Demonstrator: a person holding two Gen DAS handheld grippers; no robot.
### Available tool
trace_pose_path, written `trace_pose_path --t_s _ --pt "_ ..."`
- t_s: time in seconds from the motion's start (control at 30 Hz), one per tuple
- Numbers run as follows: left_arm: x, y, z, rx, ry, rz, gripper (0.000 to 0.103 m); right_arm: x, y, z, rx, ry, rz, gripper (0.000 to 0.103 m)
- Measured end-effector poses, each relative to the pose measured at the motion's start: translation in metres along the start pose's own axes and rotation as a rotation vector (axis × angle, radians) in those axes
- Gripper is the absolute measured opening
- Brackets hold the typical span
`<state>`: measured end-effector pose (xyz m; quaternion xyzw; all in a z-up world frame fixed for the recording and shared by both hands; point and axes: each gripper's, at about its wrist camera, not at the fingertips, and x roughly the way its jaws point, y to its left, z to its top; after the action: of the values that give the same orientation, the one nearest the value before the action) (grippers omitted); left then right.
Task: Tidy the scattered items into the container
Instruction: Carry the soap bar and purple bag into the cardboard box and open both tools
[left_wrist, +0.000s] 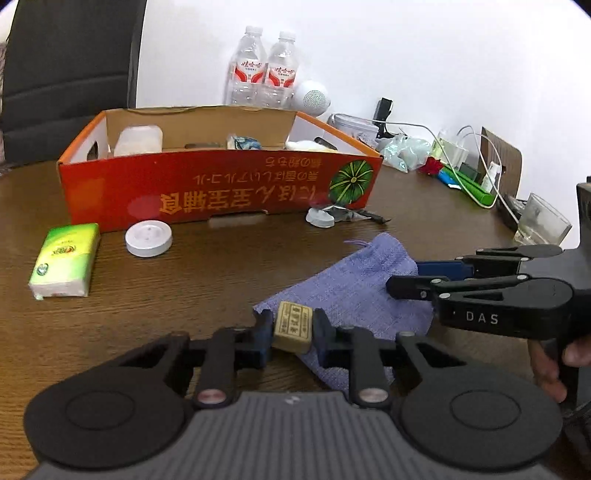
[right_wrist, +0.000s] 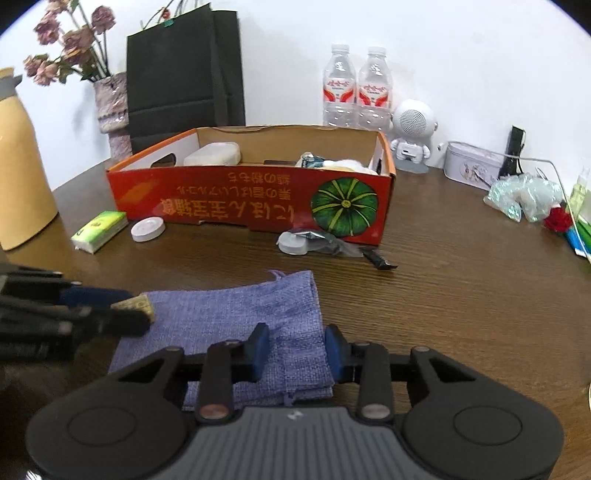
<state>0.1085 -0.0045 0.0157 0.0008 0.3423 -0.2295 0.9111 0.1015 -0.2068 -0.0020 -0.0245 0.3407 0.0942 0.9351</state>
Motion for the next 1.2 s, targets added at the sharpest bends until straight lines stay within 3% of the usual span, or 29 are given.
trace_pose_path --t_s 0.13,0.2,0.23,0.4,0.6,0.7,0.77,0.83,0.93,1.07,1.2 --pt "-0.017 -0.006 -0.002 0.002 -0.071 0.116 0.022 0.0 -0.001 -0.002 0.0 -0.011 0.011 0.031" --pt "-0.033 -0.005 0.001 -0.029 -0.133 0.169 0.022 -0.001 0.002 -0.001 -0.014 -0.006 -0.001 0.024" --pt "-0.04 -0.004 0.004 -0.052 -0.158 0.182 0.022 -0.003 0.005 0.0 -0.023 -0.002 -0.011 0.015" --pt "-0.067 0.013 0.048 -0.119 -0.23 0.167 0.022 -0.033 0.015 0.024 -0.017 -0.09 0.011 0.013" --pt "-0.055 0.044 0.16 -0.164 -0.257 0.11 0.022 -0.064 0.004 0.118 -0.048 -0.299 0.013 0.013" --pt "-0.017 0.054 0.207 -0.172 -0.233 0.15 0.022 -0.055 -0.009 0.18 -0.012 -0.353 0.034 0.013" --pt "0.015 0.061 0.227 -0.18 -0.202 0.167 0.022 -0.035 -0.009 0.213 -0.01 -0.375 -0.02 0.013" --pt "0.051 0.069 0.239 -0.189 -0.152 0.169 0.022 -0.001 -0.012 0.238 0.003 -0.339 -0.037 0.013" --pt "0.109 0.081 0.244 -0.204 -0.079 0.227 0.022 0.07 -0.027 0.256 0.096 -0.195 -0.008 0.013" --pt "0.162 0.093 0.227 -0.197 0.002 0.263 0.022 0.152 -0.031 0.25 0.11 -0.074 -0.044 0.013" --pt "0.198 0.103 0.221 -0.179 0.129 0.276 0.023 0.201 -0.04 0.233 0.09 0.016 -0.158 0.014"
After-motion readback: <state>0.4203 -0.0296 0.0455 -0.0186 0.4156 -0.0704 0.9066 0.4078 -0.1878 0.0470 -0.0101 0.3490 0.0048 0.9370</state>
